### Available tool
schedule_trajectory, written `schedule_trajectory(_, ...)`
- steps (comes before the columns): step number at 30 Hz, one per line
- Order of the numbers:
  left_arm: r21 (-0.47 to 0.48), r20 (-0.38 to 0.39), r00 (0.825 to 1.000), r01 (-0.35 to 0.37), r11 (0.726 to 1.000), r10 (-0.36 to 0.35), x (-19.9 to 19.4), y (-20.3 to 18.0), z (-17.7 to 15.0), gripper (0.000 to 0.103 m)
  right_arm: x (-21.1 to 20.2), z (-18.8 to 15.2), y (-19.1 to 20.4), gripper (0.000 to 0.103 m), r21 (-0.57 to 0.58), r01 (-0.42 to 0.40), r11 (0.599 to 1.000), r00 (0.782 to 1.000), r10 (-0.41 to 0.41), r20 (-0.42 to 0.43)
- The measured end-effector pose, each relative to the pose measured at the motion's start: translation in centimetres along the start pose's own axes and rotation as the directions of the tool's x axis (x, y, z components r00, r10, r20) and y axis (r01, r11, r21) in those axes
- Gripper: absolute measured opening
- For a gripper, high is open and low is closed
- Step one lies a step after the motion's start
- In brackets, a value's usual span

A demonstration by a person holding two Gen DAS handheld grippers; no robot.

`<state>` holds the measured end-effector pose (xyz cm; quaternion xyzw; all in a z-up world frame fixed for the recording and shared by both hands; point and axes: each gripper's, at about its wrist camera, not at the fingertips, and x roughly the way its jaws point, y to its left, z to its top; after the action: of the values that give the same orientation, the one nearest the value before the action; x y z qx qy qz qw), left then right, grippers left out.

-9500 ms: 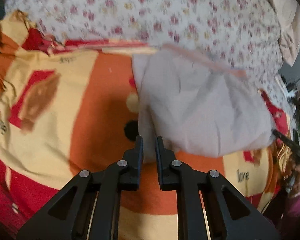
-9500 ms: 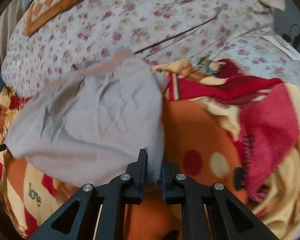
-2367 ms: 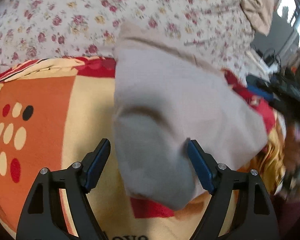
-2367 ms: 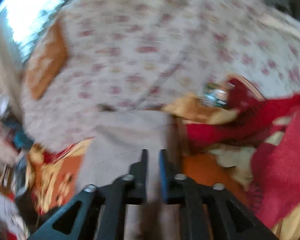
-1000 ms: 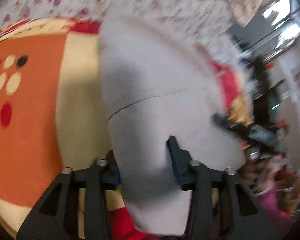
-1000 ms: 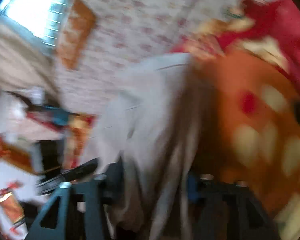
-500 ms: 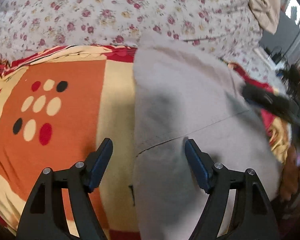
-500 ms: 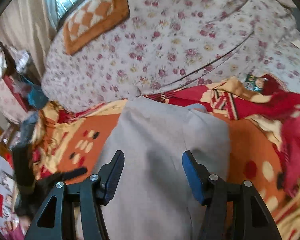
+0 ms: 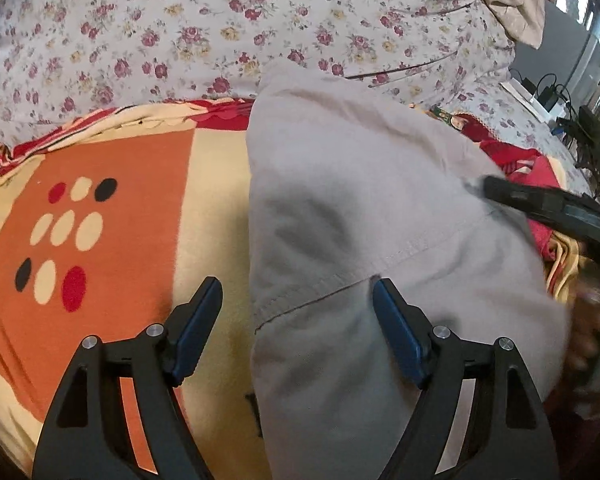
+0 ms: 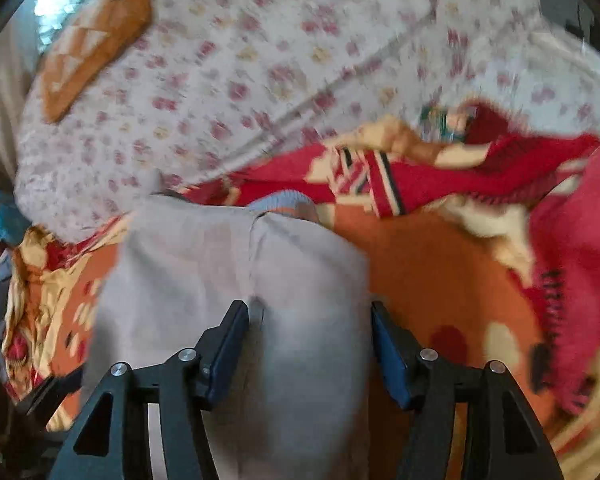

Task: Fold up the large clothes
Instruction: 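Release the jacket and smooth the folded bundle with both grippers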

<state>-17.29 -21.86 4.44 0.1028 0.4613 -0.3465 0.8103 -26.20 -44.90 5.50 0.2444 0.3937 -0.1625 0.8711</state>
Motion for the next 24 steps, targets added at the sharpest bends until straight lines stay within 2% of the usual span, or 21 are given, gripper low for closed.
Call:
schedule_trajectory(3, -0.005, 0.002, 1.000, -0.004, 1.000, 0.004, -0.1, -0.2, -0.2, 0.079, -4.1, -1.8, 2.3, 0.059, -0.099, -0.040, 0.994, 0.998, 0.044, 0.033)
schedule_trajectory(6, 0.004, 0.012, 1.000, -0.016, 1.000, 0.016, -0.3, -0.4, -0.5, 0.078, -5.7, -4.3, 3.9, 0.059, -0.179, -0.080, 0.980, 0.996, 0.084, 0.010)
schedule_trajectory(7, 0.012, 0.023, 0.999, -0.026, 1.000, 0.026, -0.5, -0.6, -0.7, 0.078, -5.5, -5.4, 4.1, 0.059, -0.210, -0.075, 0.975, 0.997, 0.074, -0.014)
schedule_trajectory(10, 0.026, 0.039, 0.999, -0.026, 0.999, 0.024, -1.0, -0.9, -1.2, 0.079, -3.9, -8.3, 3.6, 0.058, -0.285, 0.049, 0.957, 0.996, -0.066, -0.052)
schedule_trajectory(12, 0.021, 0.043, 0.999, -0.028, 0.999, 0.028, -1.4, -0.9, -1.5, 0.079, -3.6, -9.1, 2.5, 0.058, -0.252, 0.070, 0.965, 0.995, -0.085, -0.047)
schedule_trajectory(16, 0.021, 0.063, 0.997, -0.052, 0.998, 0.050, -2.4, -0.9, -2.0, 0.078, -5.7, -9.4, 1.4, 0.058, -0.161, 0.044, 0.986, 0.998, -0.049, -0.028)
schedule_trajectory(20, 0.018, 0.092, 0.993, -0.074, 0.997, 0.072, -3.5, -0.8, -2.2, 0.078, -8.8, -9.8, 2.4, 0.058, -0.123, 0.020, 0.992, 0.999, -0.015, 0.035)
schedule_trajectory(24, 0.012, 0.122, 0.989, -0.082, 0.997, 0.080, -4.7, -0.5, -2.5, 0.078, -10.1, -9.8, 3.9, 0.064, -0.109, 0.011, 0.994, 0.997, -0.003, 0.073)
